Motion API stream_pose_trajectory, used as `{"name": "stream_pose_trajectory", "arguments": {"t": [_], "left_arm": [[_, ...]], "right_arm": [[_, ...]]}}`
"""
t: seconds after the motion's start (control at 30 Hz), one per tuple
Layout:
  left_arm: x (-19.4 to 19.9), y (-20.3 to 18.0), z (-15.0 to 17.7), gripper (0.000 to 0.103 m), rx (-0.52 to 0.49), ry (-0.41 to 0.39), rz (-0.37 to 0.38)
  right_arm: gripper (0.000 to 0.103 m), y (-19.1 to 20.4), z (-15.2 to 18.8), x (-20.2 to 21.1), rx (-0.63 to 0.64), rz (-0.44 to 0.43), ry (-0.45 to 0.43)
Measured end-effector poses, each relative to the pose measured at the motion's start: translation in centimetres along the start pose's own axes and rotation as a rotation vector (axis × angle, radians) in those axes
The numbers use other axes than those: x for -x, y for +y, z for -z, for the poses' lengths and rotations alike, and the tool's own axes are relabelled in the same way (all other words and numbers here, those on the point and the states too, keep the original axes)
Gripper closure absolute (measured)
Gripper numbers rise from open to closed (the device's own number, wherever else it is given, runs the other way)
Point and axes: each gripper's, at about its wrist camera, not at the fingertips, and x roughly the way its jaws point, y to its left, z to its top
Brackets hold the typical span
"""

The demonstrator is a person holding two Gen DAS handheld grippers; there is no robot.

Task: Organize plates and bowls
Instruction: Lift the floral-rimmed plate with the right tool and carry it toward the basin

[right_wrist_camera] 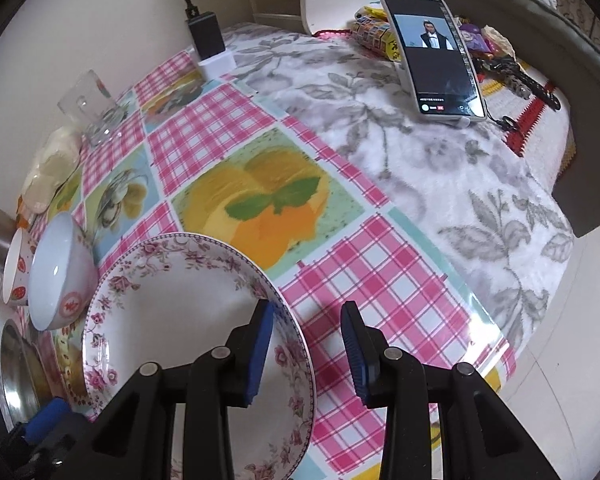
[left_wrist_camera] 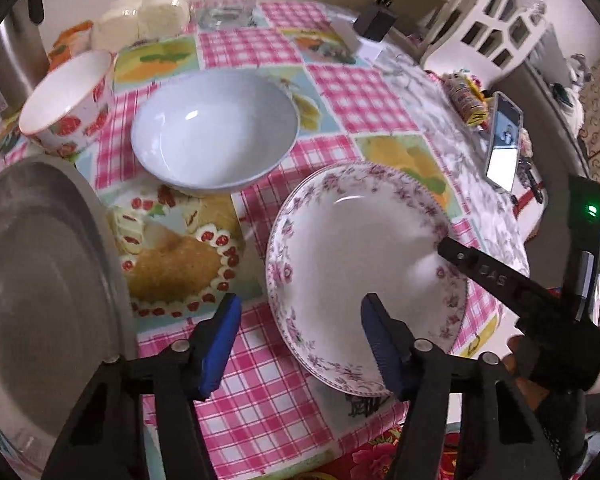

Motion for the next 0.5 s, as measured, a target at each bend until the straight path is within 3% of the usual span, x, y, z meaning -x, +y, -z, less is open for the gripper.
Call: {"name": "stream_pose_trajectory", "arguments": {"t": [0.3,0.5], "left_arm": [[-2.7,0.9,-0.3,0.077,0.069,0.036,0.015],[-3.5,1.7,-0.1,0.082,0.101,0.038,0.035]], "right_arm": [[0.065,-1.0,-0.1,-0.7,-0.05,-0.078,0.021],[0.065,-1.4,-0.1,-0.7,-0.064,-0.1,0.02]]}}
